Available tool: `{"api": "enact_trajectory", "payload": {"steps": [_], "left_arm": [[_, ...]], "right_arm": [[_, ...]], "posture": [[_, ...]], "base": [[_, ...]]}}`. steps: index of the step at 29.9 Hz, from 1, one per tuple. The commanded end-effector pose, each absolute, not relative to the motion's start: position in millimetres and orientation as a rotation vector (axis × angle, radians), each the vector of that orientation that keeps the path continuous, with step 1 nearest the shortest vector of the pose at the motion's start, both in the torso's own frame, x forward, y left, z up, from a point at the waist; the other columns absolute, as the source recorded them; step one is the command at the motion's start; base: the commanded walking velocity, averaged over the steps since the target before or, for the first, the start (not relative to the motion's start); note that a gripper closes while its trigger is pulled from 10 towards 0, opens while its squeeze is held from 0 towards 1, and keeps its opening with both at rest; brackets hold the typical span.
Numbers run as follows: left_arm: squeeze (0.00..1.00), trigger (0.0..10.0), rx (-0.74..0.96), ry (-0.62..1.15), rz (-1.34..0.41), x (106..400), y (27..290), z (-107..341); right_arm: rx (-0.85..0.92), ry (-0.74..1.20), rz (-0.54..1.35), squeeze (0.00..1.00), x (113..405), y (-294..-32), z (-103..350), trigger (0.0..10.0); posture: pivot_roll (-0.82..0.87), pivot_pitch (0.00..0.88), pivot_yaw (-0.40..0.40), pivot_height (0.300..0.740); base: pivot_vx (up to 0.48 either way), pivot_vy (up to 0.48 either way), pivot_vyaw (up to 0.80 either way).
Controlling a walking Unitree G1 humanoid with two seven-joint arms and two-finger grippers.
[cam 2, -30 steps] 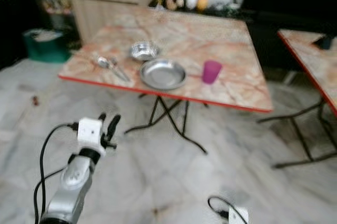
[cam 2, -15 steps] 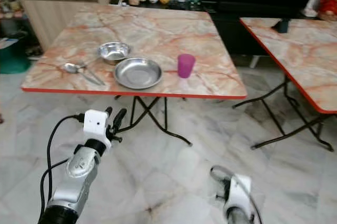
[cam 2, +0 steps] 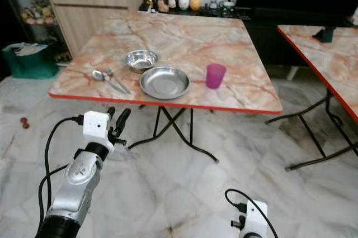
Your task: Setting the table
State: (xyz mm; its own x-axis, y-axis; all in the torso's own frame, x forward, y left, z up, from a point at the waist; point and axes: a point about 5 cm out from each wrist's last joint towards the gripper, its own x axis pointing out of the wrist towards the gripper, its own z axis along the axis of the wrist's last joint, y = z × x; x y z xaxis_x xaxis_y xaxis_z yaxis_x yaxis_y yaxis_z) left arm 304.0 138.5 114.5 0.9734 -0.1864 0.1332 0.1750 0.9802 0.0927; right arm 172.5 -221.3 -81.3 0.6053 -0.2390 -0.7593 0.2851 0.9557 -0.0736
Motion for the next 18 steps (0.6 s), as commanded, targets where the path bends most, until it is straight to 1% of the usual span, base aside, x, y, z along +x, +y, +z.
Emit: {"api": "enact_trajectory", "payload": {"steps": [1, 8, 12, 18], "left_arm": [[0.00, 10.0, 0.083, -0.128, -0.196, 301.2, 138.6, 112.1], [0.00, 10.0, 0.091, -0.134, -0.201, 303.2, 140.2, 115.5], [0.00, 10.0, 0.089, -0.132, -0.203, 300.0, 138.2, 113.6], [0.00, 10.0, 0.090, -0.126, -0.227, 295.5, 132.4, 110.7]], "right_arm": [[0.061, 0.892, -0.304, 0.00, 168.2, -222.7, -83.3, 10.0], [0.051, 0.928, -0.312, 0.00, 158.5, -232.4, -85.7, 10.0], [0.045, 0.949, -0.308, 0.00, 152.2, -231.2, -88.6, 10.0], [0.043, 0.954, -0.306, 0.00, 151.3, -231.3, -88.9, 10.0]], "posture": [[0.12, 0.000, -0.048, 0.740], [0.12, 0.000, -0.044, 0.740], [0.12, 0.000, -0.046, 0.740], [0.12, 0.000, -0.046, 0.740]], "base": [[0.281, 0.000, 0.00], [0.288, 0.000, 0.00], [0.290, 0.000, 0.00], [0.291, 0.000, 0.00]]}}
